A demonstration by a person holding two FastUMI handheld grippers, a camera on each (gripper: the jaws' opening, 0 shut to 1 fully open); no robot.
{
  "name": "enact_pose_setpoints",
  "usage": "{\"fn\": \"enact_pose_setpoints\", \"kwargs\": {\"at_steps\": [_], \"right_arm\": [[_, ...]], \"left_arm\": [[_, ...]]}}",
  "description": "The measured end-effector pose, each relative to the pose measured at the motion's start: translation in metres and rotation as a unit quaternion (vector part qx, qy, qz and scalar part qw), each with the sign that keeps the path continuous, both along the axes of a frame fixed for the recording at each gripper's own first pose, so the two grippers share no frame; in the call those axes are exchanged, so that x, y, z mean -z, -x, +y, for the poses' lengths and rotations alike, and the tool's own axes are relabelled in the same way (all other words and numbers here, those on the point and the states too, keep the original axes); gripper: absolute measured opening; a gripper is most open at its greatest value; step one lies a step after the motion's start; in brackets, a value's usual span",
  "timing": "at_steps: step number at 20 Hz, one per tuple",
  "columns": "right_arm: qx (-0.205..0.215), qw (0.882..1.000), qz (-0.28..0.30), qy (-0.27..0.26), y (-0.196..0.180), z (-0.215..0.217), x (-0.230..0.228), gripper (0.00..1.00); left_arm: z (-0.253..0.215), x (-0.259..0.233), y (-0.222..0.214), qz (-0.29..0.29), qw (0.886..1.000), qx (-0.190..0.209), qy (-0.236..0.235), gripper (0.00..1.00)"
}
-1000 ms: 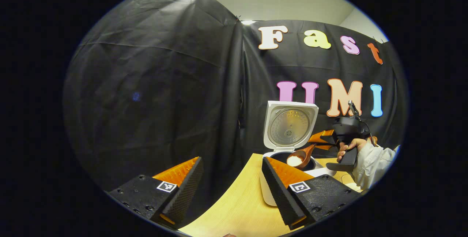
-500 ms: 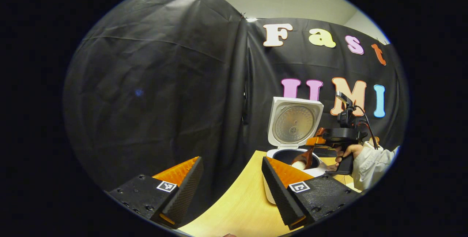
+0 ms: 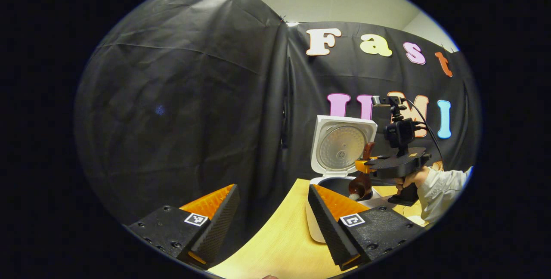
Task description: Close the left gripper, press the button to open the rice cooker; take a wooden spoon from the chopstick holder with the right hand, scoop a spoonful of rice and pour it into the rice cooker, then put the wooden spoon back into the chopstick holder.
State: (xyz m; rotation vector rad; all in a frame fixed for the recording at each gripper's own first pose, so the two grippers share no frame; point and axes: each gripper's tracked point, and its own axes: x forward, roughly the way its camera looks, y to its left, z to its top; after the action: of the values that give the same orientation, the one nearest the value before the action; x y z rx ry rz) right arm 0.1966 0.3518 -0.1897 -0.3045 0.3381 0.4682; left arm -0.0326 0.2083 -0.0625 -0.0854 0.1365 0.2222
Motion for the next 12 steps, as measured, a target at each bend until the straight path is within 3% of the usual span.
{"fn": "enact_pose_setpoints", "kwargs": {"at_steps": [5, 7, 12], "right_arm": [[-0.046, 0.992, -0.098, 0.062, 0.008, 0.011, -0.035, 0.1], [-0.047, 0.994, -0.087, 0.043, 0.008, 0.012, -0.037, 0.11], [0.0, 0.999, -0.012, -0.037, 0.006, -0.026, -0.052, 0.14]], "left_arm": [[-0.003, -0.006, 0.0, -0.002, 1.0, 0.004, -0.005, 0.92], [-0.006, -0.009, -0.004, -0.002, 1.0, 0.006, -0.004, 0.95], [-0.013, -0.015, -0.012, -0.009, 1.0, 0.014, -0.013, 0.92]]}}
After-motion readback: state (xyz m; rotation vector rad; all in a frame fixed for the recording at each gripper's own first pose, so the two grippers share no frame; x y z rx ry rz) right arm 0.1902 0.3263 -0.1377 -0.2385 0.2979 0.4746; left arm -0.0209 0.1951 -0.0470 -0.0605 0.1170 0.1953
